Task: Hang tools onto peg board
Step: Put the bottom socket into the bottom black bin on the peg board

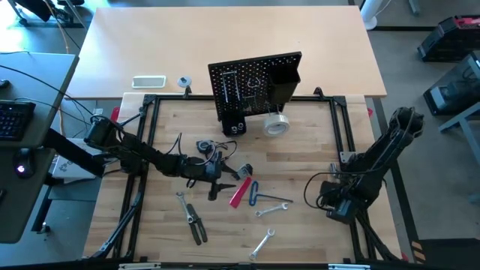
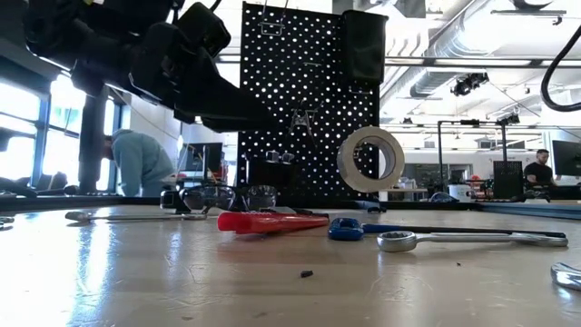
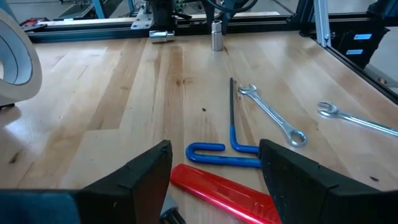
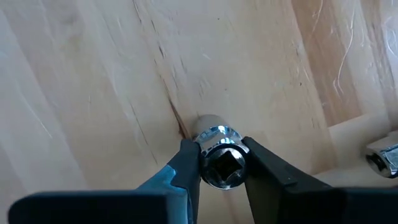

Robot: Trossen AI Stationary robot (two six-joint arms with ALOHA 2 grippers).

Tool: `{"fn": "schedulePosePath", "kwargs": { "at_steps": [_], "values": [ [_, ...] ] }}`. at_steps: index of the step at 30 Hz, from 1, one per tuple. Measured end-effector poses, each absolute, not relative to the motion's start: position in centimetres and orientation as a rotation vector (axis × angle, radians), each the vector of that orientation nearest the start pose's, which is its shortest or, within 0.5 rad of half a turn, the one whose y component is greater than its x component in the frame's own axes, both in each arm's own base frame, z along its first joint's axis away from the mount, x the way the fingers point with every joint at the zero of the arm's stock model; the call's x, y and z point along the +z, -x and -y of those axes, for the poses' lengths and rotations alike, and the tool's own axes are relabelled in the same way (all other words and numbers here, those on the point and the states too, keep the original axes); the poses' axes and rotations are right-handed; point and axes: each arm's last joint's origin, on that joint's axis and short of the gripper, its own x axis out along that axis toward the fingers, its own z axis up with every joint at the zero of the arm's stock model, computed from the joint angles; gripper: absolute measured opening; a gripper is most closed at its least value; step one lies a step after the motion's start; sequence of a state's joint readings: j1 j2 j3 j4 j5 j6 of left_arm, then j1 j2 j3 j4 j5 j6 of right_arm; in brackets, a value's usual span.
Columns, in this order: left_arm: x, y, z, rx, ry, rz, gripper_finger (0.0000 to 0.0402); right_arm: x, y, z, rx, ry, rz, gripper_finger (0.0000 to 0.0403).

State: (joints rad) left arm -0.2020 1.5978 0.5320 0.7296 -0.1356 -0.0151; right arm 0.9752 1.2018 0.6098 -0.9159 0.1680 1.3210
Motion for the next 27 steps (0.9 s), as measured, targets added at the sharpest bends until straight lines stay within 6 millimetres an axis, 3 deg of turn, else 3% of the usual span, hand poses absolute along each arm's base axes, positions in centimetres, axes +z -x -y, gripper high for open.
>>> {"fn": "schedulePosePath", "kwargs": {
  "at_steps": [6, 11, 18, 23, 27],
  "values": [
    [14.8, -28.3, 5.4, -0.063, -0.047, -0.359, 0.0231, 16.7, -10.0, -13.6, -0.304, -0.288, -1.328, 0.0084],
    [13.7, -27.9, 5.3, -0.057, -0.044, -0.477, 0.0231, 16.8, -11.8, -13.1, -0.332, -0.311, -1.195, 0.0084],
    [12.1, -26.8, 5.3, -0.034, -0.009, -0.676, 0.0231, 17.8, -17.3, -10.6, -0.315, -0.213, -0.888, 0.0084],
    [11.4, -26.1, 5.6, -0.028, -0.014, -0.768, 0.0231, 19.6, -21.5, -7.4, -0.292, -0.101, -0.655, 0.0084],
    [11.2, -25.7, 5.9, -0.003, -0.034, -0.796, 0.0231, 21.2, -23.7, -4.6, -0.289, -0.033, -0.490, 0.0084]
  ]
}}
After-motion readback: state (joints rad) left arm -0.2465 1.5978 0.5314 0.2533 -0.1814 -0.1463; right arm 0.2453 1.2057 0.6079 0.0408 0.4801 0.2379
